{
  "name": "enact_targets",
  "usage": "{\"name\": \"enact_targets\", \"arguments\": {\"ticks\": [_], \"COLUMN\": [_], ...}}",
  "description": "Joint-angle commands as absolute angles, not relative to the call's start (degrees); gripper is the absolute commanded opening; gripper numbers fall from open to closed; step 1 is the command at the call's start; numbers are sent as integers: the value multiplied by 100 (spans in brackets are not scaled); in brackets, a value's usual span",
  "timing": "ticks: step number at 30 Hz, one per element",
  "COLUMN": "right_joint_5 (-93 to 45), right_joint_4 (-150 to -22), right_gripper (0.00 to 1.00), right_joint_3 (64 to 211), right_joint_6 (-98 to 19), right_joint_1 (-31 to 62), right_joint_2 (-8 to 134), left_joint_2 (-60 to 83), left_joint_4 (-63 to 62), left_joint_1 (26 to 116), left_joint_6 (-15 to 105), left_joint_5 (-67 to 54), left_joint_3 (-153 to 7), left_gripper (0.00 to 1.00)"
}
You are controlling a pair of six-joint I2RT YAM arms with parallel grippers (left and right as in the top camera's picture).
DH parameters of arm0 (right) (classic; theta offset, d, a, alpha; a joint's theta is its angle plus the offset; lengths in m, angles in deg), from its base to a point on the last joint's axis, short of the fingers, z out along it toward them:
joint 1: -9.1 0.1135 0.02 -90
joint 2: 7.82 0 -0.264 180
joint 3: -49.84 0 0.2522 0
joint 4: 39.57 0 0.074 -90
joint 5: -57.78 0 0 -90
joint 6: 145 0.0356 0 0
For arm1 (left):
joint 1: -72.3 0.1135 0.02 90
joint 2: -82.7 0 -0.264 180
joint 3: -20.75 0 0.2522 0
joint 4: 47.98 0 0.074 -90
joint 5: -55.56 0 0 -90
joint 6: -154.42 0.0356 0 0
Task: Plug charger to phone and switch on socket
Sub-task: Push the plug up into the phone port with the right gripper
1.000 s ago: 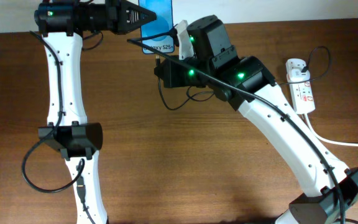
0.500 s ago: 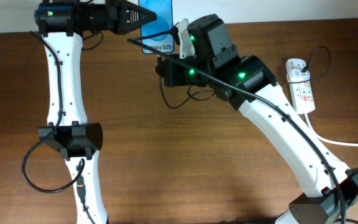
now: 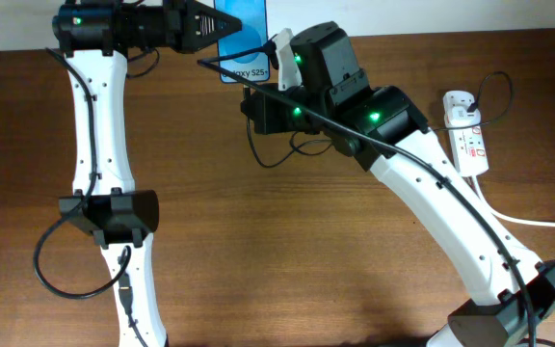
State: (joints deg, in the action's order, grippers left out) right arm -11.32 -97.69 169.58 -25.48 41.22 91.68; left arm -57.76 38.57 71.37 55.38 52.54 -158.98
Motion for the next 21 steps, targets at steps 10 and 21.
{"name": "enact_targets", "arguments": {"ticks": [10, 21], "right_joint_5": [-1429, -1451], "right_joint_4": [-9645, -9743], "right_gripper": [4, 4], "right_joint_3": [17120, 17117], "right_joint_6": [-2712, -2710], "right_joint_1": [4185, 4187], "right_joint_2": [9188, 9192], "left_joint_2": [-5719, -5719], "left_joint_4": [3851, 3892], "left_joint_1": [7172, 7172], "left_joint_6": [5632, 5628], "left_joint_5": [5512, 5575], "left_joint_3": [-15968, -15968], "left_gripper": [0, 0]}}
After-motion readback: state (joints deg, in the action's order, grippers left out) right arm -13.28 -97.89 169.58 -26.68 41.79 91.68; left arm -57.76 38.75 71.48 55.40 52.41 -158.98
